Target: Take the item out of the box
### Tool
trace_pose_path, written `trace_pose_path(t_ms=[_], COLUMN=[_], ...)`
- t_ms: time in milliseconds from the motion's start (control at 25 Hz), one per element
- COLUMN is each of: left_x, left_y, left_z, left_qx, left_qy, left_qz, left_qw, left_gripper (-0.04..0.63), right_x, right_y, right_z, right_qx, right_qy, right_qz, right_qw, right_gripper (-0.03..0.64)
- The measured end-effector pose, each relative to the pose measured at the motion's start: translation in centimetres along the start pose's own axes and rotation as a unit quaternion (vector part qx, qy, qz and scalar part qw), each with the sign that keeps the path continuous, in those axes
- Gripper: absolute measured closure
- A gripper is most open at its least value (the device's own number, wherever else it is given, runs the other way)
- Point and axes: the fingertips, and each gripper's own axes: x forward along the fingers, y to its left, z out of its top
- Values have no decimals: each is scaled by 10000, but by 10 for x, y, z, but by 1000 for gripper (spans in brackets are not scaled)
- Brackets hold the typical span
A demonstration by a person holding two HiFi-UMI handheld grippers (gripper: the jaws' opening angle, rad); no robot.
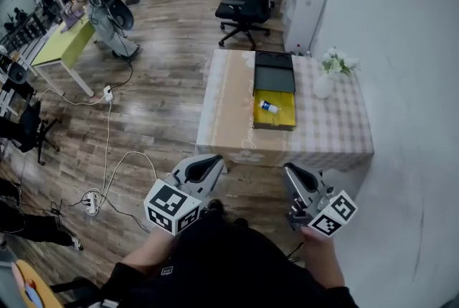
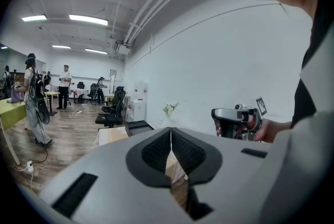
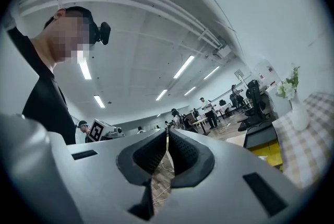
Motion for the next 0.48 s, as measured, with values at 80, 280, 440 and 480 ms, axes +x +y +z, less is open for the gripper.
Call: trace_pose_path(t_ms=[80, 280, 440, 480], left_x=[8, 33, 60, 66], left_y=[8, 40, 79, 91], left_z=[-2, -6, -2, 0], left_qx=[-58, -205, -263, -258], left_qy=[-9, 4, -15, -11], left_qz=[-13, -121, -248, -273], left_qw=[10000, 9997, 9993, 9993], left_gripper=[580, 580, 580, 580], right_x=[7, 35, 69, 78], right_y=[-10, -31, -61, -70], right_z=[-6, -11, -12, -12], right_qx=[20, 8, 29, 35], right_qy=[109, 298, 398, 411], right_qz=[-35, -99, -240, -290], right_qw=[9999, 9995, 9989, 9987], right_gripper=[578, 578, 578, 578])
